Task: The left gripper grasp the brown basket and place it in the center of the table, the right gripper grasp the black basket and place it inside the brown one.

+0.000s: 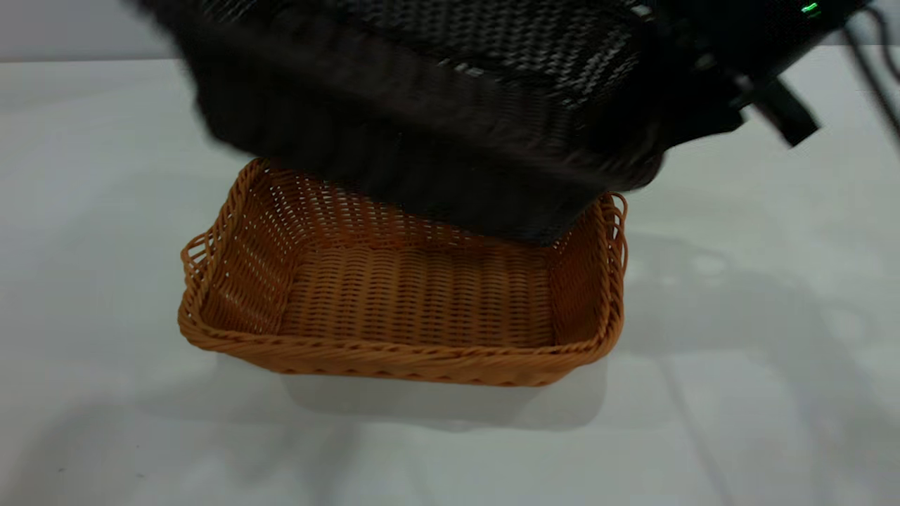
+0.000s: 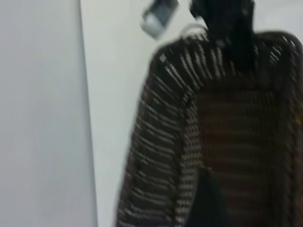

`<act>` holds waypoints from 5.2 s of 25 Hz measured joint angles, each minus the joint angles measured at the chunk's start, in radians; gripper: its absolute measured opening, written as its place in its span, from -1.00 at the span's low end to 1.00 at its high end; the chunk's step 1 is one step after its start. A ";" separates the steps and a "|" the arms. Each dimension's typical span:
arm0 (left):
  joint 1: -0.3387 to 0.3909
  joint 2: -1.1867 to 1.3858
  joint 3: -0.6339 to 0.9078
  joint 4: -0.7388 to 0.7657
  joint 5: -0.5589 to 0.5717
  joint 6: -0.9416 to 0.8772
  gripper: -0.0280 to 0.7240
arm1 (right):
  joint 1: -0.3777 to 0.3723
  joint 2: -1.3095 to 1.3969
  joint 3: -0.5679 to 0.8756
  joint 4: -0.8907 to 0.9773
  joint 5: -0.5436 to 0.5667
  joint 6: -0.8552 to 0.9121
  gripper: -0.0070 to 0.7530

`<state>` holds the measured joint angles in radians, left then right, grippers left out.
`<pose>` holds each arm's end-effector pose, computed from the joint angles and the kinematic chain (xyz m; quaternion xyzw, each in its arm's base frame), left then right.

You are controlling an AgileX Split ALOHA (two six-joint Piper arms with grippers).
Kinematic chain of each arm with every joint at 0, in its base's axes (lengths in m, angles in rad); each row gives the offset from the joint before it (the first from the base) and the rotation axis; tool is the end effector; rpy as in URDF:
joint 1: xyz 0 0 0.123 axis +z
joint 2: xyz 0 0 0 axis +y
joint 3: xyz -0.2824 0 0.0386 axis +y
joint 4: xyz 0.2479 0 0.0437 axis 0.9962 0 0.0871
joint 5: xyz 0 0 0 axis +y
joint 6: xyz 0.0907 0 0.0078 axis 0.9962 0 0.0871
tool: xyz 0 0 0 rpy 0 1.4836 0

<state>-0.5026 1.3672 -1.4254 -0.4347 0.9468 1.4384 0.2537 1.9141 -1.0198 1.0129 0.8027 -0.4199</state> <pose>0.2373 -0.1660 0.4067 0.7180 0.5535 -0.0217 0.4215 0.3145 0.1390 0.1404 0.0355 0.9388 0.3425 0.0114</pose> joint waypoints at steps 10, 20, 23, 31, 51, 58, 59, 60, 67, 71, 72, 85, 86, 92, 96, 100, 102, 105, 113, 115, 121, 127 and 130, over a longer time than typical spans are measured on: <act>0.000 -0.009 0.000 0.001 0.008 -0.062 0.33 | 0.038 0.137 -0.001 -0.134 -0.079 0.004 -0.75; 0.000 -0.009 0.000 0.002 0.008 -0.064 0.31 | 0.039 0.152 -0.002 -0.162 -0.111 -0.001 -0.40; 0.000 -0.009 0.000 0.004 0.008 -0.069 0.28 | 0.039 0.152 -0.004 -0.171 -0.093 -0.035 -0.03; 0.000 -0.085 0.000 0.073 0.009 -0.186 0.26 | 0.039 0.024 -0.062 -0.304 0.030 -0.036 0.54; 0.000 -0.558 -0.001 0.435 0.220 -1.060 0.26 | 0.039 -0.857 -0.268 -0.706 0.447 0.260 0.53; 0.000 -0.642 0.124 0.435 0.220 -1.209 0.26 | 0.039 -1.101 -0.172 -0.821 0.456 0.359 0.53; 0.000 -0.654 0.157 0.435 0.220 -1.219 0.26 | 0.039 -1.137 -0.133 -0.835 0.456 0.364 0.53; 0.000 -0.664 0.193 0.435 0.220 -1.233 0.26 | 0.039 -1.172 -0.095 -0.845 0.457 0.367 0.53; 0.000 -0.732 0.505 0.435 0.220 -1.349 0.26 | 0.039 -1.415 0.294 -0.947 0.432 0.445 0.53; 0.000 -0.766 0.697 0.435 0.211 -1.370 0.26 | 0.039 -1.541 0.495 -0.976 0.336 0.492 0.53; 0.000 -0.773 0.744 0.428 0.195 -1.372 0.26 | 0.039 -1.570 0.529 -0.976 0.324 0.494 0.53; 0.000 -0.789 0.928 0.377 0.134 -1.373 0.26 | 0.039 -1.683 0.546 -0.978 0.301 0.496 0.53; 0.000 -0.789 0.928 0.377 0.135 -1.375 0.26 | 0.039 -1.683 0.546 -0.978 0.301 0.496 0.53; 0.000 -0.789 0.928 0.375 0.137 -1.376 0.26 | 0.038 -1.684 0.547 -0.980 0.301 0.496 0.53; 0.017 -0.794 0.928 0.370 0.137 -1.376 0.26 | -0.058 -1.688 0.547 -0.977 0.301 0.496 0.53; 0.164 -0.836 0.928 0.351 0.138 -1.376 0.26 | -0.176 -1.763 0.547 -0.977 0.301 0.496 0.53; 0.251 -0.888 0.928 0.347 0.138 -1.376 0.26 | -0.195 -1.843 0.547 -0.977 0.301 0.496 0.53; 0.364 -0.994 0.928 0.347 0.142 -1.376 0.26 | -0.199 -1.927 0.547 -0.979 0.308 0.496 0.53; 0.492 -1.349 0.928 0.344 0.165 -1.376 0.26 | -0.199 -1.929 0.547 -0.983 0.314 0.496 0.53; 0.493 -1.385 0.927 0.344 0.176 -1.376 0.26 | -0.199 -1.929 0.547 -0.983 0.315 0.496 0.53; 0.493 -1.386 0.927 0.344 0.183 -1.376 0.26 | -0.199 -1.929 0.547 -0.983 0.316 0.496 0.53; 0.493 -1.386 0.927 0.344 0.183 -1.376 0.26 | -0.199 -1.929 0.547 -0.983 0.316 0.496 0.53; 0.493 -1.386 0.927 0.344 0.183 -1.376 0.26 | -0.199 -1.929 0.547 -0.983 0.316 0.496 0.53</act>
<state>-0.0095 -0.0190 -0.4987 -0.0910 1.1302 0.0625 0.0549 -0.0154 -0.4723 0.0295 1.1186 0.0766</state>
